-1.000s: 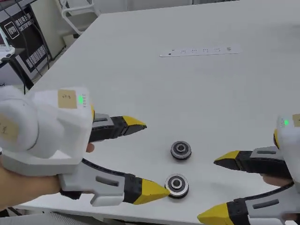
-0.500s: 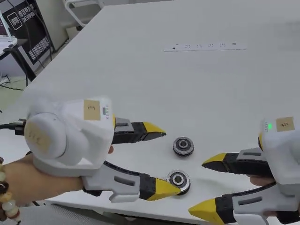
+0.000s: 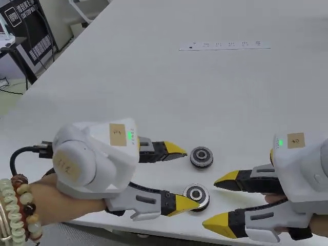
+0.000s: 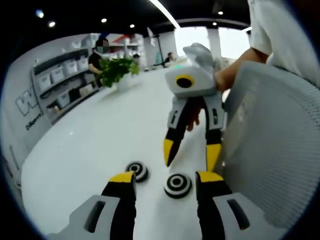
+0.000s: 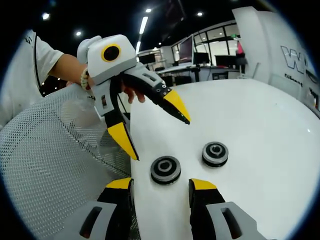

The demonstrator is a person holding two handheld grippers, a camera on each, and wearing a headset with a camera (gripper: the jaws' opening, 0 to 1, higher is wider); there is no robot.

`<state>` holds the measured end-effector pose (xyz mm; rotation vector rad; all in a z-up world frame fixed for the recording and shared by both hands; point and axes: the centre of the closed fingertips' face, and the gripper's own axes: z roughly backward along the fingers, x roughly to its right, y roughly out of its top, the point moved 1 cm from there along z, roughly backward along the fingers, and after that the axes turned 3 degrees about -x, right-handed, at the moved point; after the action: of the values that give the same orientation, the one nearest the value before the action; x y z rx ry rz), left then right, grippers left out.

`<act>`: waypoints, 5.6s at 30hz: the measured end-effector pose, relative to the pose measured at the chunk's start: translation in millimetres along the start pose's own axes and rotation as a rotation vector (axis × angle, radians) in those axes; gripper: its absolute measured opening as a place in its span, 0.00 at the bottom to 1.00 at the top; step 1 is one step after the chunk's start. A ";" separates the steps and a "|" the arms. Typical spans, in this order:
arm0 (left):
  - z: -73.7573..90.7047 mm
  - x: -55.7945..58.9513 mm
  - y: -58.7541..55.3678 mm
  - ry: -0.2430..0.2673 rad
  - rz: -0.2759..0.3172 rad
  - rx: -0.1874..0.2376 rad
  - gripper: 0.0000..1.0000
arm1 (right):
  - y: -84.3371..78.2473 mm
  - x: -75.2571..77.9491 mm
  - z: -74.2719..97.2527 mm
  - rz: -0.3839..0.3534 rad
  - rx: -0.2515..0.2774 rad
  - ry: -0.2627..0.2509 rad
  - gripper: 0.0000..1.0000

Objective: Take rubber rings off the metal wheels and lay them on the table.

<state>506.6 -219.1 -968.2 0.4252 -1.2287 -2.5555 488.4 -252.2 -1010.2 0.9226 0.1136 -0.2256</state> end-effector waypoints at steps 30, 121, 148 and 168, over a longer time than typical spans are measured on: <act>-9.3 4.5 -13.4 -0.009 -0.018 -0.044 0.27 | -1.7 3.5 -4.4 0.020 0.008 -0.027 0.28; -34.6 12.8 -15.7 -0.078 0.008 -0.021 0.14 | -6.1 28.0 11.1 -0.347 0.171 -0.035 0.00; -35.5 12.7 -15.3 -0.079 0.005 -0.004 0.14 | 3.1 21.6 11.3 -0.567 0.228 0.079 0.00; -34.5 13.2 -15.7 -0.081 -0.016 -0.009 0.14 | 7.2 16.4 10.7 -0.550 0.222 0.094 0.00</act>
<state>505.6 -239.0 -1003.0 0.3334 -1.2456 -2.6145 506.1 -259.0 -1001.3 1.1100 0.4378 -0.7161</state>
